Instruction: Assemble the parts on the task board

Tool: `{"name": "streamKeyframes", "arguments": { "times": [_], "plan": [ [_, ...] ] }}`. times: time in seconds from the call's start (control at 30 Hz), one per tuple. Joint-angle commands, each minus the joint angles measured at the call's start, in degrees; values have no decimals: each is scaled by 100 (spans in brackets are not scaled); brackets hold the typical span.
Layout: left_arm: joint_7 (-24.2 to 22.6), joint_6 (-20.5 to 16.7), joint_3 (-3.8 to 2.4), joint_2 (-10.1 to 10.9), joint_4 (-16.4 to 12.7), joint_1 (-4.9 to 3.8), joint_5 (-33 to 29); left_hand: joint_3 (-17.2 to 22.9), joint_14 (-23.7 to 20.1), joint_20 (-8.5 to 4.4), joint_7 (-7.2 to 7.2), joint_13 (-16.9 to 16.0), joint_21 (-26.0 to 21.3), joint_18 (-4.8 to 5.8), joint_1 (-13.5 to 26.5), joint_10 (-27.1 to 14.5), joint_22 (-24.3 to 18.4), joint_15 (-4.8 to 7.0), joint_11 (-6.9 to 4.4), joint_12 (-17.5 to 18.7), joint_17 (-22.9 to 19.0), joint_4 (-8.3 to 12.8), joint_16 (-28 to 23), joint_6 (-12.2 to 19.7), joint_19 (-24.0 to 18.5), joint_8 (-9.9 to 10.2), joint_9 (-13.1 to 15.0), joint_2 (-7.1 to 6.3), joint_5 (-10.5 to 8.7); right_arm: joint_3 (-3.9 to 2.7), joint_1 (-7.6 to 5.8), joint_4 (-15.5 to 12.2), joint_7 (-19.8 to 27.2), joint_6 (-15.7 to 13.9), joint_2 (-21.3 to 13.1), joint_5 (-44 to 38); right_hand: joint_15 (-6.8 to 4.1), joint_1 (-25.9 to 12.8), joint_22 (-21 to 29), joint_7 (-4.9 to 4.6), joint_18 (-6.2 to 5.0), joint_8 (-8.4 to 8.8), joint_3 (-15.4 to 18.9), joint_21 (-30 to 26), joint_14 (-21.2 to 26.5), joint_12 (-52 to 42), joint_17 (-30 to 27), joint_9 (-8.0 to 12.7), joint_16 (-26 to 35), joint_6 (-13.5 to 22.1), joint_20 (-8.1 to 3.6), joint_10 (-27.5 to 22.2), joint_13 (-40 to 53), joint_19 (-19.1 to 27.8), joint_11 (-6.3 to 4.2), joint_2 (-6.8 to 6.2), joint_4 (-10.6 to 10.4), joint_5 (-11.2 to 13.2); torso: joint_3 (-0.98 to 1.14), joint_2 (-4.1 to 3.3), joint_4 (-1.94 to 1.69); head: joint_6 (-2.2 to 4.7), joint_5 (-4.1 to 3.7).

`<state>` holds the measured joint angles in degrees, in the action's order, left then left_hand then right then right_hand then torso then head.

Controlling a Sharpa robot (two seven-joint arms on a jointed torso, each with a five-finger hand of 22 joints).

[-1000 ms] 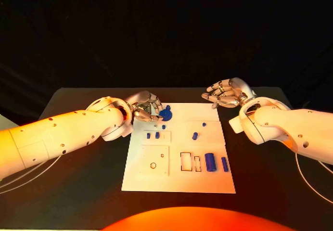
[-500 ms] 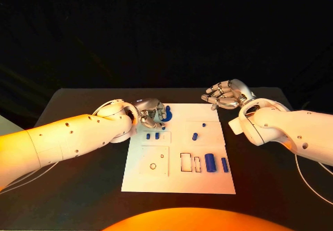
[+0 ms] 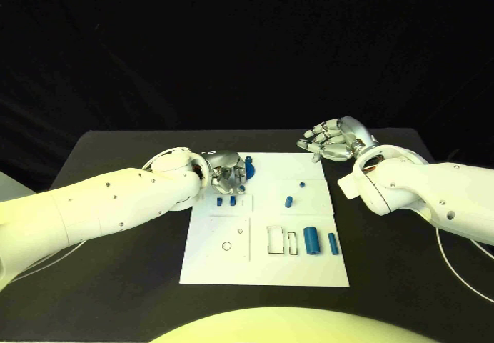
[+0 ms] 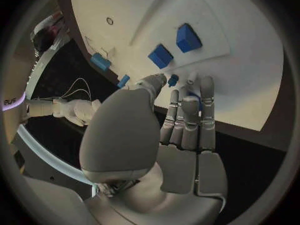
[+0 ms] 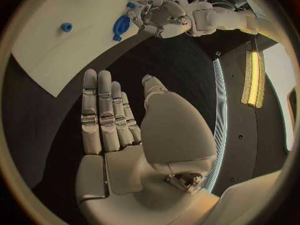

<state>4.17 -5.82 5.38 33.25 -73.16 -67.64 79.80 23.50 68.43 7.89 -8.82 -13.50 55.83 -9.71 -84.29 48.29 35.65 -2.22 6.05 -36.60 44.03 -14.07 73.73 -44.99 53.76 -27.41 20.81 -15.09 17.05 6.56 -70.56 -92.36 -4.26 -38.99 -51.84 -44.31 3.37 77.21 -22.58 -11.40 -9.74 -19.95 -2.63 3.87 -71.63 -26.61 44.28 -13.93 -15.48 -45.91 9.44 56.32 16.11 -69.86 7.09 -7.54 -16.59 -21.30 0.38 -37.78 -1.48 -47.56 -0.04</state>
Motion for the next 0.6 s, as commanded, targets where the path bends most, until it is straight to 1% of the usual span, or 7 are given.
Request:
{"name": "streamKeyframes", "arguments": {
  "times": [0.03,0.17,0.23,0.27,0.5,0.6],
  "plan": [
    [51,212,-2,-46,3,8,119,42,71,5,-5,22,47,-81,-24,67,30,10,-9,25,87,9,81,-69,41,35,-29,-16,7,-1,3,-6,85,74,6,-81,8,59,5,-23,-74,-31,-39,-9,31,33,-9,6,40,-5,9,7,-5,29,28,-21,0,-20,0,3,-3,-3,-1],
    [50,206,-1,-72,30,8,118,136,134,-10,10,67,128,-83,-86,162,87,33,-35,42,181,60,183,-163,35,65,-78,24,6,-1,3,-9,85,74,6,-81,8,59,5,-23,-74,-31,-39,-9,31,33,-9,6,40,-5,9,7,-5,29,28,-21,0,-20,1,3,-1,-4,-4],
    [51,206,-1,-82,44,8,114,205,151,-21,17,96,175,-84,-128,209,121,45,-47,63,198,103,222,-222,29,79,-102,47,1,-1,3,-10,84,74,6,-81,8,59,5,-23,-74,-31,-39,-9,31,33,-9,6,40,-5,9,7,-5,29,28,-21,0,-20,2,1,-2,-7,-12],
    [49,203,-1,-87,51,8,111,271,201,-30,22,122,222,-84,-163,261,154,57,-60,80,275,145,278,-271,25,95,-124,66,-2,-1,3,-10,84,74,5,-81,8,59,5,-23,-74,-31,-39,-9,31,33,-9,6,40,-5,9,7,-5,29,28,-21,0,-20,1,2,-1,-8,-13],
    [38,200,-1,-130,107,9,85,417,277,-49,28,190,341,-83,-193,354,239,75,-77,144,358,248,373,-361,5,148,-177,94,-8,-1,3,-15,81,77,3,-82,8,59,5,-23,-74,-31,-39,-9,31,33,-9,6,40,-5,9,7,-5,29,28,-21,0,-20,-3,-2,-1,-9,-32],
    [42,229,-1,-153,135,10,79,479,337,-55,32,215,398,-83,-203,399,279,85,-87,167,443,302,431,-400,-2,167,-194,113,-10,-1,3,-18,79,78,2,-83,10,60,19,-24,-74,-34,-45,-8,31,49,-10,8,51,-9,10,11,-25,32,30,-20,-2,-25,-2,-2,0,-19,-39]
  ]
}}
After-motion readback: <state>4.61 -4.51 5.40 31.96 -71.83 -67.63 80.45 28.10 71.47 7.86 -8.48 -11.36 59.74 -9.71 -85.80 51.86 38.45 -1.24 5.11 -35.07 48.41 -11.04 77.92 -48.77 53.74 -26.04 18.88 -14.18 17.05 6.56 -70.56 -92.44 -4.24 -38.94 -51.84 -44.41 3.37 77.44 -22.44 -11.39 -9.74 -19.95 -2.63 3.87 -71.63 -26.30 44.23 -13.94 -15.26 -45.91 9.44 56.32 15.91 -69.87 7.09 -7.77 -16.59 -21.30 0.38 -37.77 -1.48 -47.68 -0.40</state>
